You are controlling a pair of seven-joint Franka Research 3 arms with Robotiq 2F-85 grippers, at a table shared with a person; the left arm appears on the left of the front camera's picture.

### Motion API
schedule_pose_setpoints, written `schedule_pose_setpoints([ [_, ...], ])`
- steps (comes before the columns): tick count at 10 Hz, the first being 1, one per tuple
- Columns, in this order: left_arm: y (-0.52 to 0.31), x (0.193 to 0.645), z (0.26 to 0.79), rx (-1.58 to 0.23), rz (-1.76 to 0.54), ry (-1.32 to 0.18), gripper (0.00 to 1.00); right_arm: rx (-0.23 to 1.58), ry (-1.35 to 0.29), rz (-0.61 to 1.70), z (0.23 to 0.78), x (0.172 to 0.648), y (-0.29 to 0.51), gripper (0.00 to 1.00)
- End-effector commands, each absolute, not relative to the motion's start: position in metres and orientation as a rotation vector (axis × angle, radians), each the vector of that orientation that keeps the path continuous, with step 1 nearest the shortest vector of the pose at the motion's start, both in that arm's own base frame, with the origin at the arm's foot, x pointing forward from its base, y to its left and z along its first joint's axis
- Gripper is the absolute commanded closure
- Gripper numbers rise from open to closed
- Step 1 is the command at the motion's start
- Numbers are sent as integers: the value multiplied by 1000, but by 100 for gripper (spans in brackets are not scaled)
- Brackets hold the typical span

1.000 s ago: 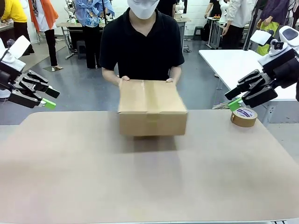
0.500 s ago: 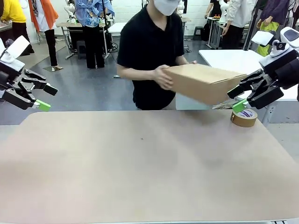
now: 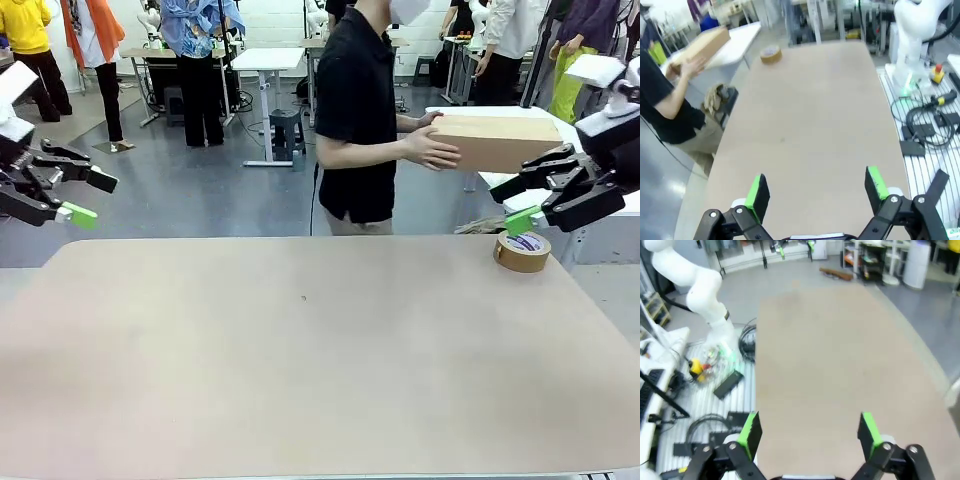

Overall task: Wrap the clocks to prevent damage.
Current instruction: After the human seals the box with tape, release both hands from the side flaps of the Package Box.

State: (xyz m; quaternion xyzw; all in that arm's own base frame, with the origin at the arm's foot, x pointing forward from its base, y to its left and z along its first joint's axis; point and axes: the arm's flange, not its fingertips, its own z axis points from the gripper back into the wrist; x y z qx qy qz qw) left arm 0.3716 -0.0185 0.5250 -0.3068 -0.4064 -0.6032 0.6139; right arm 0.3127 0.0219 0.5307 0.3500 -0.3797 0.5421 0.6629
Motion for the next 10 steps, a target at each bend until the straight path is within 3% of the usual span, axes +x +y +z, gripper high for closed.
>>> schedule_pose_setpoints([
  [1,2,365,501,-862,-1341,-1067,0,968,-976,1206,502,301,4,0],
  [4,17,367,475,-866,-1270,-1028,0,1014,-1007,1148,469,303,-11,0],
  [9,27,361,478,-885,-1258,-1082,0,921,-1057,1122,471,301,-12,0],
  [10,27,366,482,-849,-1224,-1075,0,990,-1017,1134,477,319,-28,0],
])
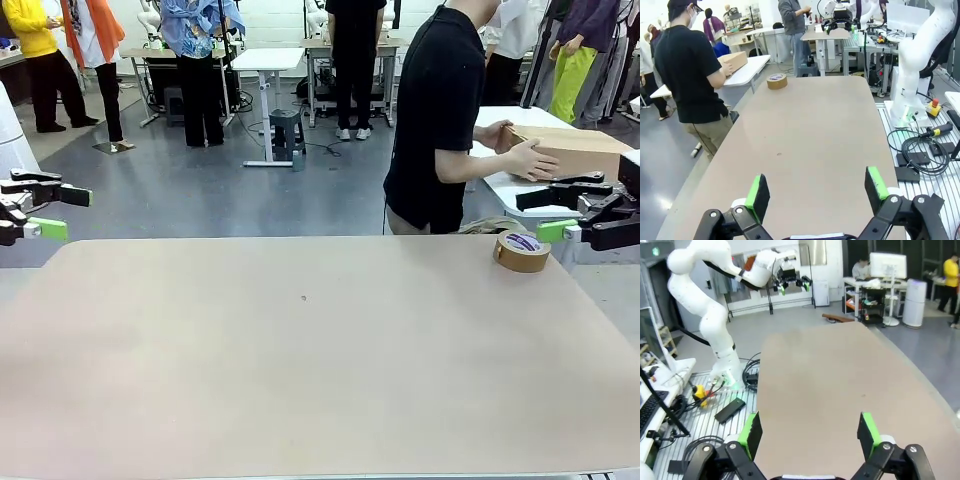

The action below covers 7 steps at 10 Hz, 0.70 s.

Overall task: Wrap the clocks to prevent damage.
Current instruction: After the human seals the box with tape, release both hands from the side flaps of the Package Box.

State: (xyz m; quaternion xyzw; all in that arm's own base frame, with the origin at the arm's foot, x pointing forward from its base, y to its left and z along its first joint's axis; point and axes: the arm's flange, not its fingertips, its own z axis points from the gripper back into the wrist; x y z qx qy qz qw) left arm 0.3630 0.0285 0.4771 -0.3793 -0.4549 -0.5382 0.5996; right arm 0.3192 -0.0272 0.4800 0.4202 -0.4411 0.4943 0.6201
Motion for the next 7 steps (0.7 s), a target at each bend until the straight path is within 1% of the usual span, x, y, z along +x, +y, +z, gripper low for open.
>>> schedule_pose_setpoints([
  [1,27,363,474,-891,-1249,-1051,0,990,-1017,1134,477,319,-28,0],
  [7,27,363,474,-891,-1249,-1051,0,990,-1017,1134,477,319,-28,0],
])
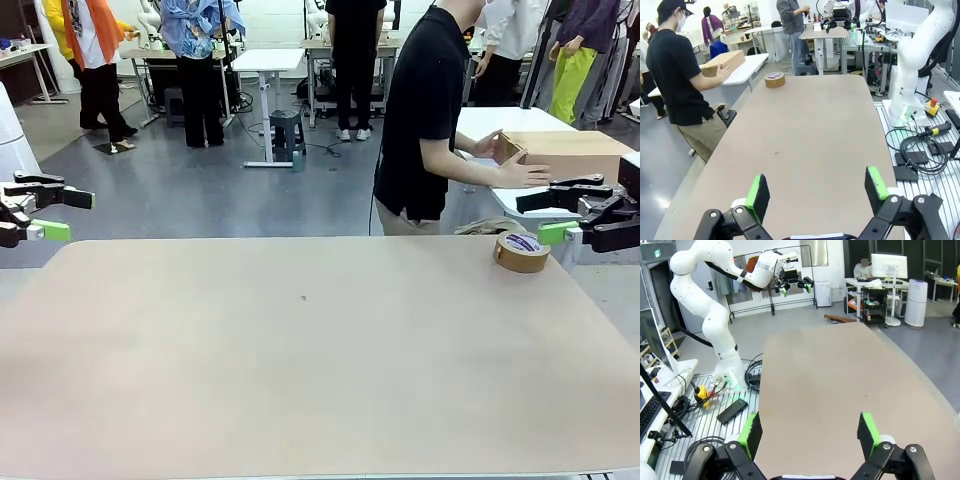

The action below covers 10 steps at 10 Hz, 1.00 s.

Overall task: Wrap the clocks to prevent damage.
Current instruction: After the human seals the box with tape, release both hands from the side flaps of the Package Box.

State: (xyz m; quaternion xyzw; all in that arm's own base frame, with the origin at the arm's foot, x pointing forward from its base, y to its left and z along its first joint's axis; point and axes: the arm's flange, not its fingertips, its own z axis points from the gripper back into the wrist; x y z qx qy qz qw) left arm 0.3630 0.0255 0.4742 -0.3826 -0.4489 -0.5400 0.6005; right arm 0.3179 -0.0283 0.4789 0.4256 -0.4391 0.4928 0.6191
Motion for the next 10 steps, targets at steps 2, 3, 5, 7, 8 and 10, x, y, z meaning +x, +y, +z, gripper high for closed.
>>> schedule_pose_setpoints([
  [2,27,363,474,-891,-1249,-1051,0,990,-1017,1134,477,319,-28,0],
  [3,27,363,474,-891,-1249,-1051,0,990,-1017,1134,477,319,-28,0],
  [5,27,363,474,-891,-1249,-1051,0,990,-1017,1134,477,319,-28,0],
  [7,27,363,474,-891,-1249,-1051,0,990,-1017,1134,477,319,-28,0],
  [8,27,363,474,-891,-1249,-1051,0,990,-1017,1134,477,319,-28,0],
  [10,27,363,474,-891,-1249,-1051,0,990,-1017,1134,477,319,-28,0],
])
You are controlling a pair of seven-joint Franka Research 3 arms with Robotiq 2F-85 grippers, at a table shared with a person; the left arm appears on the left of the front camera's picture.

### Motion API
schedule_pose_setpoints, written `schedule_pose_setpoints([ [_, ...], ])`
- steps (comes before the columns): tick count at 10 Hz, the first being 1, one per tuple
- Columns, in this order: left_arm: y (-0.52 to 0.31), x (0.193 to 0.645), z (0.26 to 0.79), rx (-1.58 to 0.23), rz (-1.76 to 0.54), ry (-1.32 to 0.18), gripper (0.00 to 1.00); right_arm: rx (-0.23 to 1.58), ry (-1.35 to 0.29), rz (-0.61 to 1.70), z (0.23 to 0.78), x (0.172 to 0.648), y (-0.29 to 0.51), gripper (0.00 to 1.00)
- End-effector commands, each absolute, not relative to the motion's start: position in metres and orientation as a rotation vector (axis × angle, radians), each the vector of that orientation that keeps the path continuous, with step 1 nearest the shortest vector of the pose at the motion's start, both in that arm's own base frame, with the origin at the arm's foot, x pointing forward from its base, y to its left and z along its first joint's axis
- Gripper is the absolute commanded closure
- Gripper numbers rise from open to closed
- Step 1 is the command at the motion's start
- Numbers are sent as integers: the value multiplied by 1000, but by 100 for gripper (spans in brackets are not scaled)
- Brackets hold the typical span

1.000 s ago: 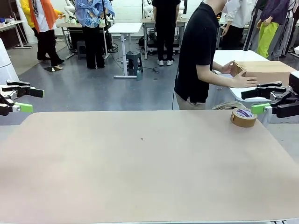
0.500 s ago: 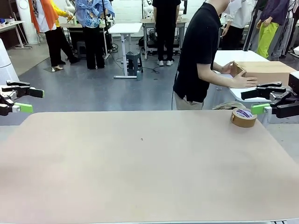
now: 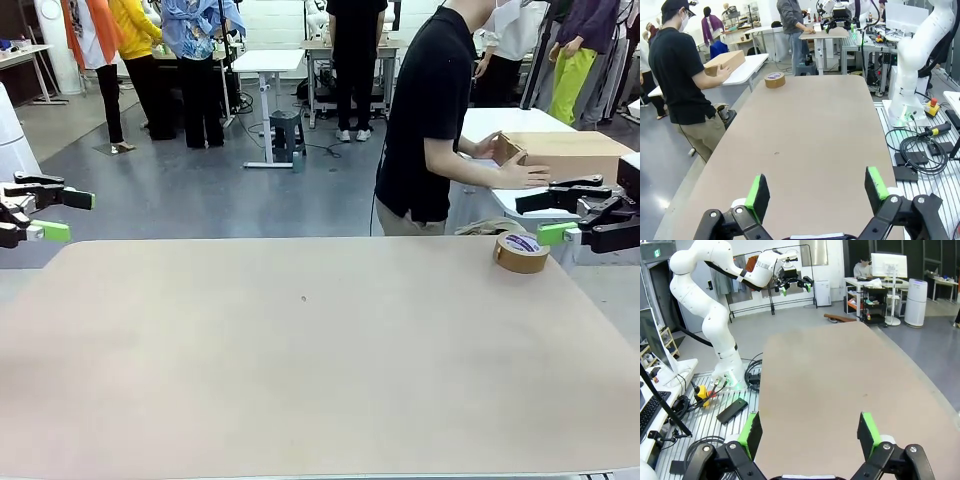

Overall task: Wrap the clocks to prevent damage.
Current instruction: After the human seals the box with tape, release both hands from the side flaps of the Package Box.

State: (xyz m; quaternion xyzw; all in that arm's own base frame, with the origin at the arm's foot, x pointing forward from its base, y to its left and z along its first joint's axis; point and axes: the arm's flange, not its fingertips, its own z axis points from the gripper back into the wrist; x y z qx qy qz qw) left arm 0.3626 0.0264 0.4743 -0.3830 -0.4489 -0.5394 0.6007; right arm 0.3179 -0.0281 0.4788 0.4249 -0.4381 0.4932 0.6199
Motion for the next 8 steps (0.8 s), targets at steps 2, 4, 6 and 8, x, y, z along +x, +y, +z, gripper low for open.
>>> schedule_pose_setpoints([
  [2,27,363,474,-891,-1249,-1051,0,990,-1017,1134,477,319,-28,0],
  [4,27,363,474,-891,-1249,-1051,0,990,-1017,1134,477,319,-28,0],
  [6,27,363,474,-891,-1249,-1051,0,990,-1017,1134,477,319,-28,0],
  [8,27,363,474,-891,-1249,-1051,0,990,-1017,1134,477,319,-28,0],
])
